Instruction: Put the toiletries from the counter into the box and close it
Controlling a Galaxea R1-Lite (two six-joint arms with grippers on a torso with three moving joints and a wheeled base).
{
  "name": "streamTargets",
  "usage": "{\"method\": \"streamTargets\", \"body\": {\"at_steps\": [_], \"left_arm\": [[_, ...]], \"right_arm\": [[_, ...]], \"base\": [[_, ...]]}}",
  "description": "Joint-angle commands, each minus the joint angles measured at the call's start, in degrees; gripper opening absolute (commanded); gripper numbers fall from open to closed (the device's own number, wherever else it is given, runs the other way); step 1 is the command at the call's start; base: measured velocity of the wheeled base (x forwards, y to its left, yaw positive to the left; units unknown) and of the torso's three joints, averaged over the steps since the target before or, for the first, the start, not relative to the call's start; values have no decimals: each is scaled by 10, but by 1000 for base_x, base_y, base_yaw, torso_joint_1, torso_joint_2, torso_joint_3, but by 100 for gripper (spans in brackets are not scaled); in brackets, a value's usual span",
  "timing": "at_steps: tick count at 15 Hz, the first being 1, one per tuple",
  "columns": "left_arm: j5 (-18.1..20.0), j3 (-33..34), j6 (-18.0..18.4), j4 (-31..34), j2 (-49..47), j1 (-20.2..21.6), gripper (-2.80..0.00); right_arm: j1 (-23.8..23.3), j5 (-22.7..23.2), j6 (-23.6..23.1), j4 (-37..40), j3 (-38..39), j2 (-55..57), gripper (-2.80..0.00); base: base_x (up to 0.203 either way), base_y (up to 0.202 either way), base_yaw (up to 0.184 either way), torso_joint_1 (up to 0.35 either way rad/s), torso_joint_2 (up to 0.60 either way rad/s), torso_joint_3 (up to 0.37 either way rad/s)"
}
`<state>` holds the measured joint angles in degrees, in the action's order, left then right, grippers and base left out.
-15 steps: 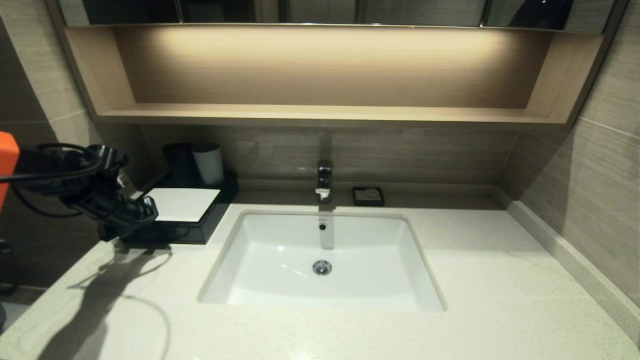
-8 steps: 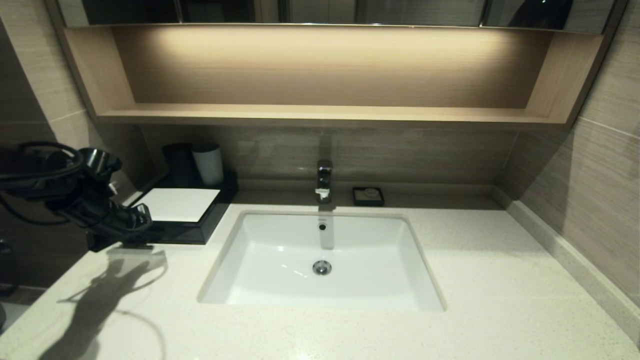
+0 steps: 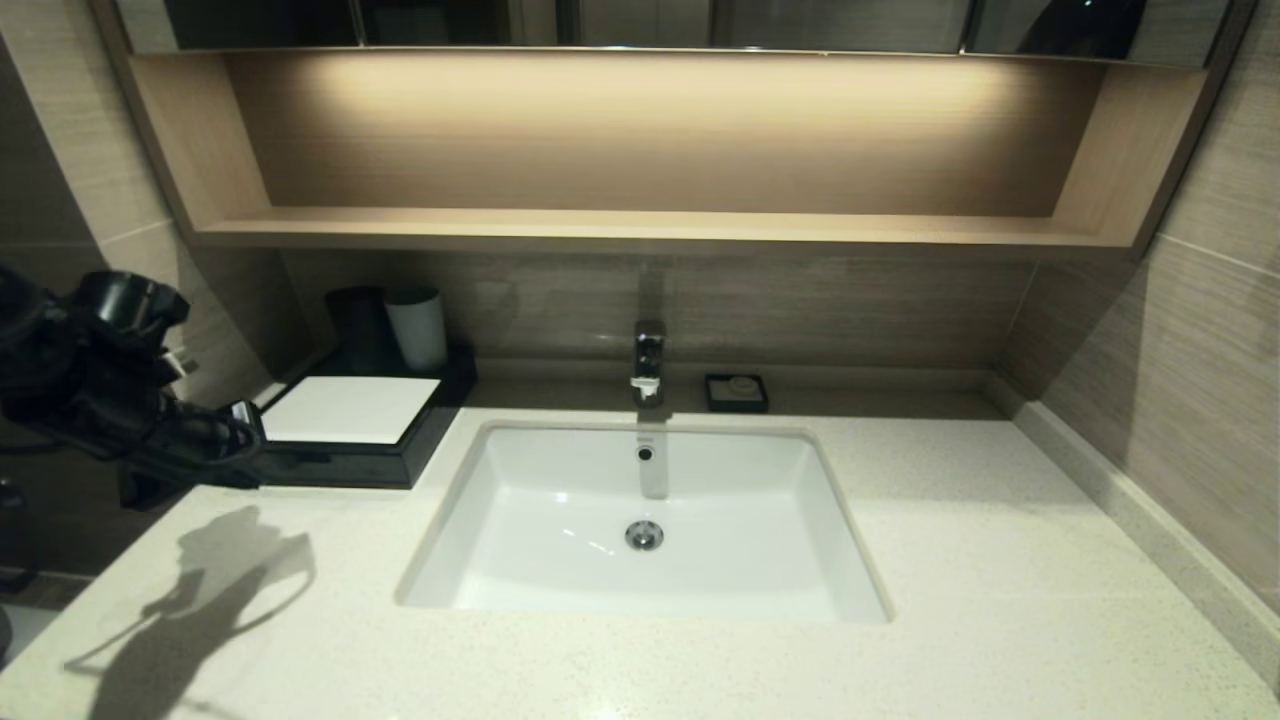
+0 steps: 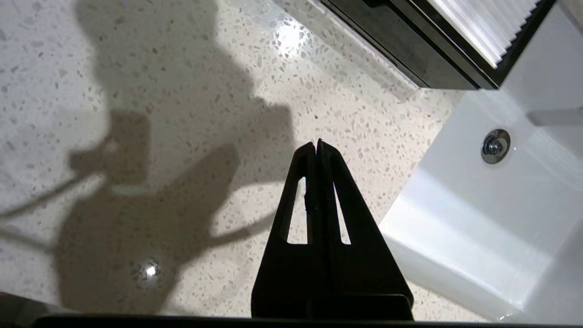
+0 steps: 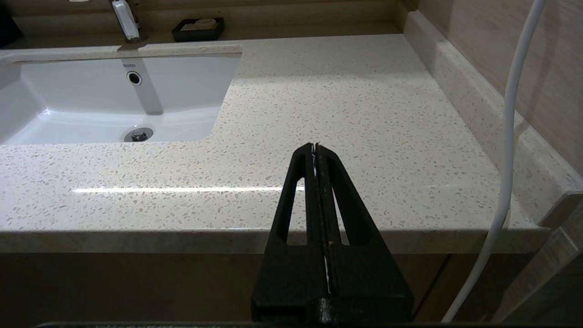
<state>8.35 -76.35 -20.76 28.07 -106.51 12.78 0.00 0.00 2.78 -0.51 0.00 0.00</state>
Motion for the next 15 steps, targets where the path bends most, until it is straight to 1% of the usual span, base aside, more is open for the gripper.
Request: {"method": "streamTargets", "body": {"at_steps": [1, 4, 7, 10, 13, 15], "left_arm": [[1, 29, -1, 1, 74, -20, -280], [0, 71, 0, -1, 151, -54, -280], [-1, 146, 15, -8, 235, -85, -280], [-2, 233, 44, -39, 326, -107, -280], [-6, 327, 88, -101, 431, -113, -280], [-25, 378, 114, -135, 492, -114, -280]], "right_arm": [[0, 0, 0, 0, 0, 1, -280], [0, 0, 0, 0, 0, 1, -280], [0, 0, 0, 0, 0, 1, -280], [0, 0, 0, 0, 0, 1, -280], [0, 0, 0, 0, 0, 1, -280], [0, 0, 0, 0, 0, 1, -280]], "base": [[0, 0, 0, 0, 0, 0], [0, 0, 0, 0, 0, 0], [0, 0, 0, 0, 0, 0], [0, 0, 0, 0, 0, 0], [0, 0, 0, 0, 0, 0], [0, 0, 0, 0, 0, 0]]}}
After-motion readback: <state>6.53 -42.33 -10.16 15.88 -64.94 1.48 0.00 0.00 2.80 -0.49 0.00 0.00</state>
